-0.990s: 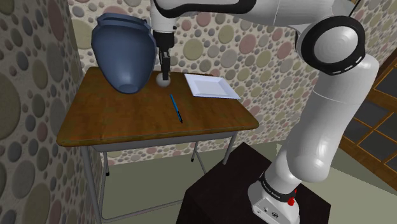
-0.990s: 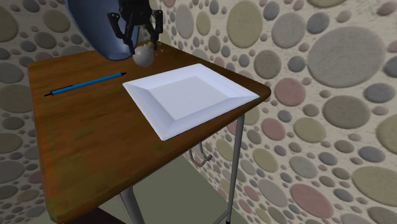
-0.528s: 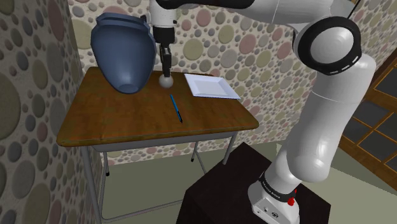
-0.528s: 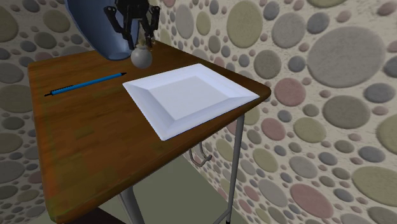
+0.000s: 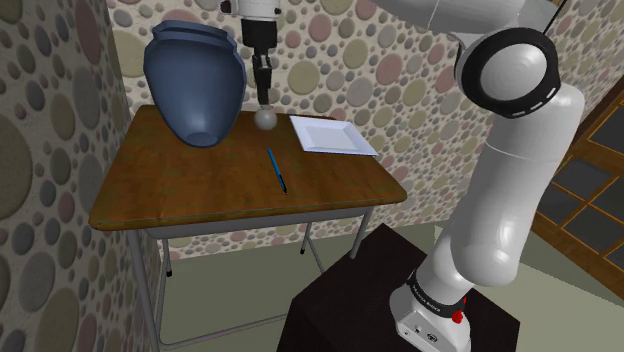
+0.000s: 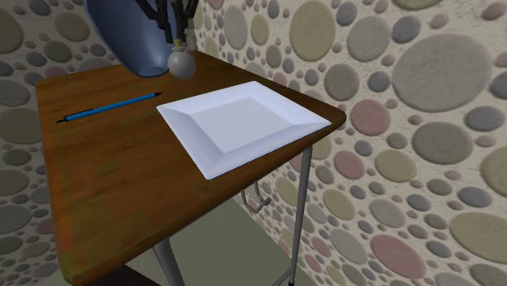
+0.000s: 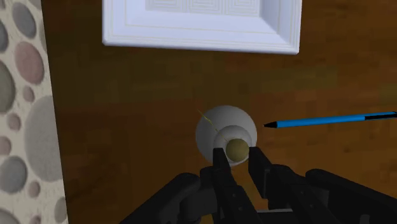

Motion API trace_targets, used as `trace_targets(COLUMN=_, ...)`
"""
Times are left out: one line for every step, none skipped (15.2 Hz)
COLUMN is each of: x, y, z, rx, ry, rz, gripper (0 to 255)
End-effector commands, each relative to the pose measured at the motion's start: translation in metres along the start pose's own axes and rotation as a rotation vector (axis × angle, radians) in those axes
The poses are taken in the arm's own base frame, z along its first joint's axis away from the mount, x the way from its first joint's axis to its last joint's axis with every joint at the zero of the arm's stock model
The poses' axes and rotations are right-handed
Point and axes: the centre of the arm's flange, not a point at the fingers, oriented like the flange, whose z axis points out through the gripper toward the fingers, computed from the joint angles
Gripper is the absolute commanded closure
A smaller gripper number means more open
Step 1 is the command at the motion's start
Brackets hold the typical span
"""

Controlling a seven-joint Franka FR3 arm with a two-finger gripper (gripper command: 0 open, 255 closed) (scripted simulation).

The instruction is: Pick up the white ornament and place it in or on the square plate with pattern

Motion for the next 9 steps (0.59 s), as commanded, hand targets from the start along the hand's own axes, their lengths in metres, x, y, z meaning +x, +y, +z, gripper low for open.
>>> trace_targets(x=-0.001, y=-0.001, z=-0.011, rx=0.000, ry=0.000, rz=0.000, gripper=255)
trace_targets(x=-0.001, y=-0.001, z=-0.016, rx=0.000, ry=0.000, rz=0.000, gripper=255)
trace_targets(x=-0.001, y=-0.001, z=-0.016, rx=0.000, ry=0.000, rz=0.000, gripper=255)
trace_targets(x=-0.014, y=-0.001, z=-0.015, rx=0.000, ry=0.000, rz=0.000, gripper=255)
trace_targets(x=-0.027, y=-0.001, z=-0.013, rx=0.000, ry=0.000, rz=0.000, gripper=255)
trace_targets(x=-0.041, y=-0.001, z=-0.011, rx=0.000, ry=0.000, rz=0.000, gripper=255)
trace_targets(x=-0.054, y=-0.001, z=-0.009, rx=0.000, ry=0.000, rz=0.000, gripper=255)
trace_targets(x=-0.067, y=-0.001, z=-0.007, rx=0.000, ry=0.000, rz=0.000, gripper=255)
trace_targets(x=-0.080, y=-0.001, z=-0.006, rx=0.000, ry=0.000, rz=0.000, gripper=255)
